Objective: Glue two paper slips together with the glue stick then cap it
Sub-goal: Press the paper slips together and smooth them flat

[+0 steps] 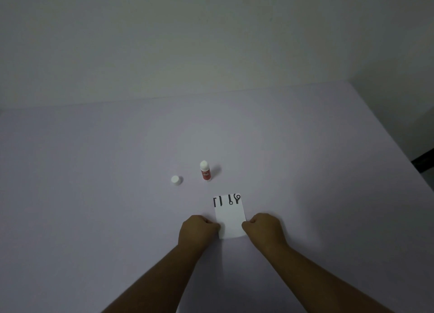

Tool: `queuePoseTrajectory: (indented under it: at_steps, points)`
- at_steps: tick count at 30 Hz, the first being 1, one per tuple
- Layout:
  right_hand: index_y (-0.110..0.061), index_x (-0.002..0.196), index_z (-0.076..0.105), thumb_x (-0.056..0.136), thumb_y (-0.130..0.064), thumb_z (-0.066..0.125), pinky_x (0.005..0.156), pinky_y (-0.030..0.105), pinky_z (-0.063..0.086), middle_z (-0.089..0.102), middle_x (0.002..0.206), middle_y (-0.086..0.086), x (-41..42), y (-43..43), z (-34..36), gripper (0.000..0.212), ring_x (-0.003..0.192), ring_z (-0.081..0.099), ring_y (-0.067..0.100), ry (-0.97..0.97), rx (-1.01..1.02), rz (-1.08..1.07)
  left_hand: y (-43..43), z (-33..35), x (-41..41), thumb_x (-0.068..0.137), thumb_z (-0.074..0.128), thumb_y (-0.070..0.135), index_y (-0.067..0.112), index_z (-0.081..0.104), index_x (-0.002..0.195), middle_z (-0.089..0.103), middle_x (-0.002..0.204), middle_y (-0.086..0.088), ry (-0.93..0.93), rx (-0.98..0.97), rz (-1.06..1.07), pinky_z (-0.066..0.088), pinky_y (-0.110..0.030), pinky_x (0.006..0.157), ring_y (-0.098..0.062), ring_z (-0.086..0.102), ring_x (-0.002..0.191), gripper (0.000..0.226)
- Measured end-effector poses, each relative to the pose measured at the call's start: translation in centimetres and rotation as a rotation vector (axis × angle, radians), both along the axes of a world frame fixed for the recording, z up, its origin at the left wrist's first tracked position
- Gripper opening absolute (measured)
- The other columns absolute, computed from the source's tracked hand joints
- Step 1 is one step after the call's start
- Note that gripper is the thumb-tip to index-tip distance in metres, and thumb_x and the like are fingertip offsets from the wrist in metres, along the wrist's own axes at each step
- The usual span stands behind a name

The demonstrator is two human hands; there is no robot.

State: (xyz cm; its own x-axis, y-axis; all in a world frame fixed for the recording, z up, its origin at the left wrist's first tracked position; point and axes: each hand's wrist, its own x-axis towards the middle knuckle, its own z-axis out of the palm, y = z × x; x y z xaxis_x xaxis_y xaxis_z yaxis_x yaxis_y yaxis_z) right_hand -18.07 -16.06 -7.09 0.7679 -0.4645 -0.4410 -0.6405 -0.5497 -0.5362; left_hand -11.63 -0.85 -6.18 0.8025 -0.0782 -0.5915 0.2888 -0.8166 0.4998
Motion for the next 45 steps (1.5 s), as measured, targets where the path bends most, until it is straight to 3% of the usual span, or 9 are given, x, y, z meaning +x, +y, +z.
queuePoseTrajectory:
  at_steps: [11,13,17,20,27,31,34,40,45]
  points:
    - [-0.018,0.045,0.026,0.079,-0.029,0.054,0.058,0.026,0.031,0.029,0.047,0.001,0.0,0.1,0.1,0.046,0.061,0.041,0.022,0.023,-0.004,-0.036,-0.2,0.1,-0.1,0.075,0.068,0.028,0.012,0.068,0.070,0.056,0.060,0.005,0.007,-0.005,0.008,0.034,-0.020,0.047,-0.009,0.053,0.059,0.017]
    - [-0.016,0.045,0.036,0.081,-0.039,0.055,0.058,0.025,0.032,0.041,0.050,0.005,0.1,0.1,0.0,0.046,0.062,0.047,0.026,0.036,-0.011,-0.056,-0.2,0.1,-0.1,0.075,0.068,0.028,0.013,0.067,0.069,0.056,0.059,0.005,0.004,-0.003,0.009,0.034,-0.019,0.046,-0.008,0.052,0.058,0.016]
    - [-0.006,0.074,0.067,0.079,-0.047,0.059,0.060,0.024,0.038,0.069,0.078,0.015,0.4,0.2,-0.1,0.043,0.081,0.066,0.031,0.083,-0.028,-0.054,-0.2,0.0,-0.2,0.074,0.068,0.028,0.015,0.065,0.065,0.056,0.059,0.006,-0.002,-0.004,0.007,0.034,-0.018,0.046,-0.006,0.051,0.056,0.016]
    - [-0.004,0.087,0.068,0.077,-0.047,0.061,0.064,0.027,0.045,0.072,0.091,0.014,0.6,0.1,0.0,0.044,0.086,0.066,0.030,0.111,-0.050,-0.077,-0.3,0.0,-0.2,0.076,0.067,0.029,0.014,0.066,0.071,0.056,0.061,0.006,-0.003,0.001,-0.009,0.032,-0.017,0.046,-0.005,0.051,0.057,0.016]
    - [-0.003,0.091,0.066,0.076,-0.045,0.064,0.071,0.031,0.051,0.071,0.097,0.016,1.1,0.1,0.4,0.045,0.091,0.065,0.031,0.159,-0.060,-0.069,-0.3,0.3,-0.6,0.073,0.063,0.024,0.020,0.057,0.079,0.061,0.083,0.001,-0.104,0.004,-0.050,0.035,-0.018,0.052,-0.008,0.054,0.068,0.009]
    - [-0.002,0.093,0.067,0.075,-0.045,0.064,0.074,0.033,0.052,0.070,0.100,0.018,1.2,0.0,0.5,0.046,0.093,0.065,0.033,0.168,-0.058,-0.063,-0.4,-0.2,-0.6,0.077,0.055,0.014,0.026,0.053,0.121,0.049,0.125,-0.002,-0.293,0.040,-0.283,0.041,-0.027,0.080,-0.026,0.049,0.109,0.046]
    - [-0.002,0.092,0.067,0.075,-0.045,0.065,0.074,0.035,0.053,0.071,0.098,0.017,1.3,0.1,0.6,0.047,0.092,0.066,0.032,0.169,-0.046,-0.060,-0.3,-0.2,-0.3,0.080,0.050,0.016,0.028,0.040,0.136,0.035,0.145,0.006,-0.358,0.123,-0.460,0.045,-0.035,0.088,-0.025,0.040,0.118,0.058]
    - [-0.002,0.093,0.066,0.076,-0.045,0.063,0.076,0.035,0.053,0.071,0.099,0.016,1.2,0.0,0.5,0.046,0.092,0.065,0.032,0.173,-0.048,-0.052,0.2,-0.3,0.1,0.077,0.049,0.045,0.029,0.027,0.143,0.027,0.154,0.011,-0.358,0.238,-0.659,0.043,-0.040,0.092,-0.021,0.036,0.126,0.072]
    - [-0.006,0.095,0.061,0.074,-0.041,0.068,0.077,0.036,0.052,0.068,0.099,0.014,0.8,0.2,0.6,0.042,0.094,0.062,0.032,0.095,-0.057,-0.107,0.7,-0.8,0.7,0.070,0.054,0.065,0.033,0.023,0.144,0.029,0.153,0.015,-0.388,0.248,-0.672,0.036,-0.041,0.100,-0.017,0.032,0.131,0.086]
